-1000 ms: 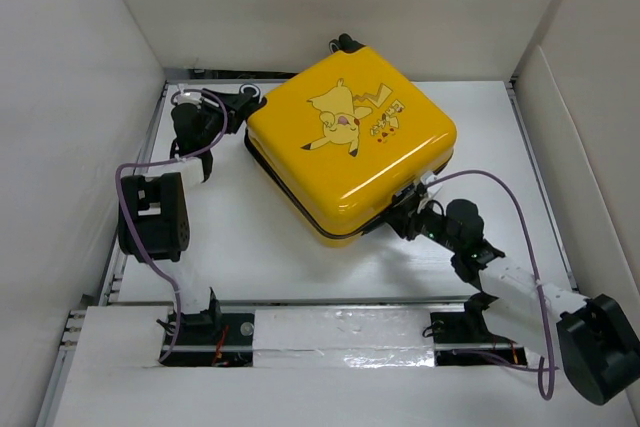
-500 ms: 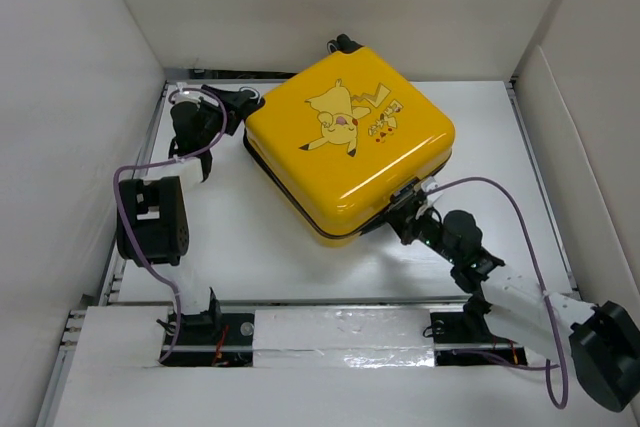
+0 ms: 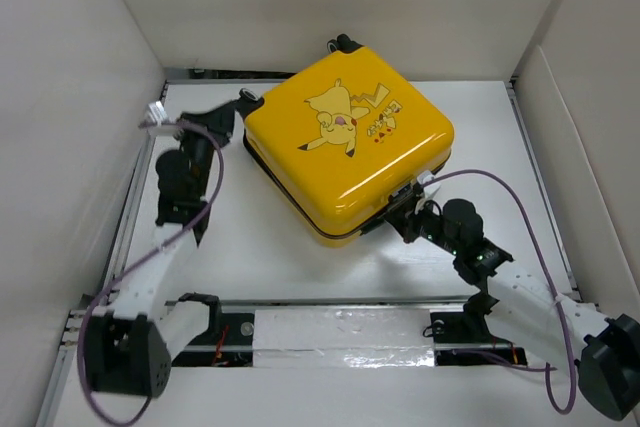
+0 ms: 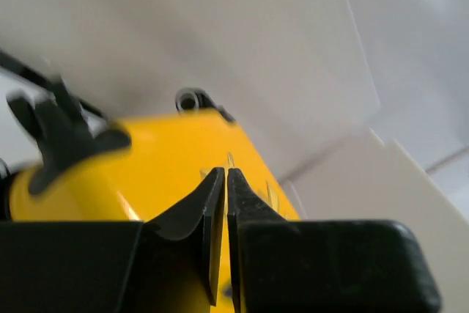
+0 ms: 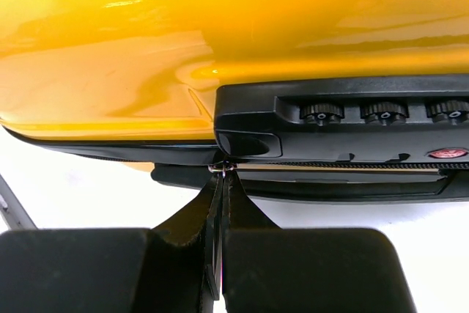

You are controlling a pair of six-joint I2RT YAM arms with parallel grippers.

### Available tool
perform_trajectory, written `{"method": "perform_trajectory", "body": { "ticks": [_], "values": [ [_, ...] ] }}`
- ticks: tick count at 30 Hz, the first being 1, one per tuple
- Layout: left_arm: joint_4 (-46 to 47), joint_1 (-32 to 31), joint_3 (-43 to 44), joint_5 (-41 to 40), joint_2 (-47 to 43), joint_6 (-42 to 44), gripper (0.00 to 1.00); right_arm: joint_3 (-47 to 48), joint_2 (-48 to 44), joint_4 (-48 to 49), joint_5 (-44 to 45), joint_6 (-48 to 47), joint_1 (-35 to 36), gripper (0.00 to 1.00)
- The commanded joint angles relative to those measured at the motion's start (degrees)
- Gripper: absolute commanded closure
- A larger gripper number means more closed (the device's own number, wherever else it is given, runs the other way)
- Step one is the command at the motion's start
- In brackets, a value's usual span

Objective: Pack the luggage

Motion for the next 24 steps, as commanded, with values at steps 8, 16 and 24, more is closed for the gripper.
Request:
{"method": "perform_trajectory", "body": {
  "ticks": [8, 16, 24],
  "values": [
    [-6.61, -8.39, -32.56, 6.45, -22.55, 3.56, 1.00, -1.43, -3.54, 5.96, -0.22, 2.67, 2.21, 1.00],
    [2.79, -13.46, -35.92, 19.77, -12.30, 4.35, 1.00, -0.03, -0.65, 4.63, 2.59, 3.98, 7.73, 1.00],
    [15.42, -29.39, -30.29, 8.60, 3.00, 3.13, 1.00, 1.20, -0.73, 1.74, 9.97, 5.47, 15.65, 1.00]
  ]
}}
